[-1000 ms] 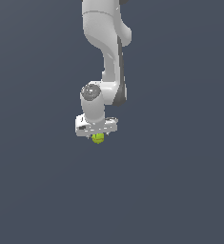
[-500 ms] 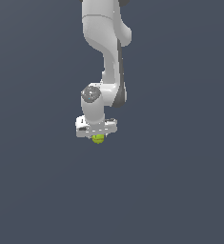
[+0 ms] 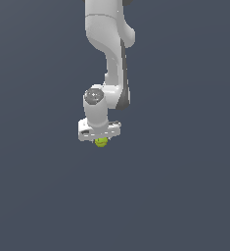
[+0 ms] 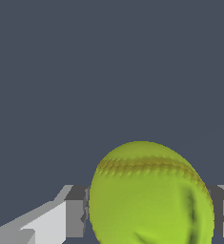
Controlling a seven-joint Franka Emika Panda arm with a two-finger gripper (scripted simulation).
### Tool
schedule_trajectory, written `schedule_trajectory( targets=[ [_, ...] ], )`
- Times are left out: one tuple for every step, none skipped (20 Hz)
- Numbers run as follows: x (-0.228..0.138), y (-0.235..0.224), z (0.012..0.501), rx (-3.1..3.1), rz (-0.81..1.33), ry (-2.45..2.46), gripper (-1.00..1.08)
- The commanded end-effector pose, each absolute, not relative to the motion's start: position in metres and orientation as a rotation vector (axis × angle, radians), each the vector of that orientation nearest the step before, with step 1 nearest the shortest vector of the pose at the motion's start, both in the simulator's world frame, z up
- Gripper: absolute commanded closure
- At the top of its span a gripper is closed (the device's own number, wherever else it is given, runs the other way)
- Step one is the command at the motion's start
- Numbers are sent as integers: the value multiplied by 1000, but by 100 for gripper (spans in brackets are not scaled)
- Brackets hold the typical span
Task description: Pick up the object and move it to a goal position.
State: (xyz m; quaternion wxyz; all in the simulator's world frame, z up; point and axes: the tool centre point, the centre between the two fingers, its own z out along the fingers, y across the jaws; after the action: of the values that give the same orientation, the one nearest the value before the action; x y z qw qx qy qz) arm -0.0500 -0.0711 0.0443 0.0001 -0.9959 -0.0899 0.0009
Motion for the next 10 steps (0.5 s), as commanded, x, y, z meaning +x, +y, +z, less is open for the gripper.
schedule_trajectory(
  targets=[
    [-51,-68,50,-3129,0,-283,108],
    [-51,-67,52,-3129,0,-283,108],
    [-52,-65,56,-3129,0,-283,108],
    [-54,-63,59,-3129,0,-283,108],
    [-55,-61,63,-3129,0,-283,108],
    [-56,-58,68,-3129,0,-283,108],
    [-58,-56,73,-3129,0,-283,108],
    [-59,-53,78,-3129,0,-283,108],
    [-61,-49,84,-3129,0,-283,108],
    [-63,-46,90,-3130,-1,-284,108]
  ],
)
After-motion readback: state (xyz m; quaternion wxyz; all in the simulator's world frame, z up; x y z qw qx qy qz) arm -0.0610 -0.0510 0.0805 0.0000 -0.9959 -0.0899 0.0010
